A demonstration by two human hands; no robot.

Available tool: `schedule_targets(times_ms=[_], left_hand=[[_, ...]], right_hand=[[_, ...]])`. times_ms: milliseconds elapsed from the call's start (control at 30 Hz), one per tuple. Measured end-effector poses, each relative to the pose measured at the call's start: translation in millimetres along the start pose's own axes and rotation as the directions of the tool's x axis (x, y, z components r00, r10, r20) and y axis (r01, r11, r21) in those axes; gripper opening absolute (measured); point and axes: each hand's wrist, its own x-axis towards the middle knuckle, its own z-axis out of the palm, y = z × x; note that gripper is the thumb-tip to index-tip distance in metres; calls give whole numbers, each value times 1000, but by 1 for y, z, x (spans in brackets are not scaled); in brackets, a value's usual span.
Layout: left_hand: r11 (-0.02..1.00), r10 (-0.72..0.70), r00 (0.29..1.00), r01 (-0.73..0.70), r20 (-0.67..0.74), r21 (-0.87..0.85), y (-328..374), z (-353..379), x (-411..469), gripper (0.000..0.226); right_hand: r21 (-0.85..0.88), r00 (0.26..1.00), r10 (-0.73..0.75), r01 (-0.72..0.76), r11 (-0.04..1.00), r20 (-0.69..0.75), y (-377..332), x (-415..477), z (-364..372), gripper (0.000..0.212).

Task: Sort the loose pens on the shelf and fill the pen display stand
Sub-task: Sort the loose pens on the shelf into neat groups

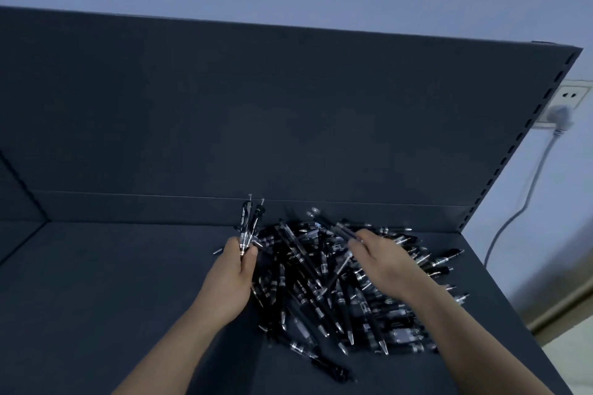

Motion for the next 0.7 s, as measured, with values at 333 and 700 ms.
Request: schedule_targets(times_ms=[333,700], left_hand=[[999,-44,998,43,53,18,-41,-107,-2,24],[888,-293,925,357,240,-291,-114,-211,-33,18]], right_hand=[[-56,961,-167,183,981,220,-107,10,56,35],[208,995,-93,83,975,38,-230,26,161,38]])
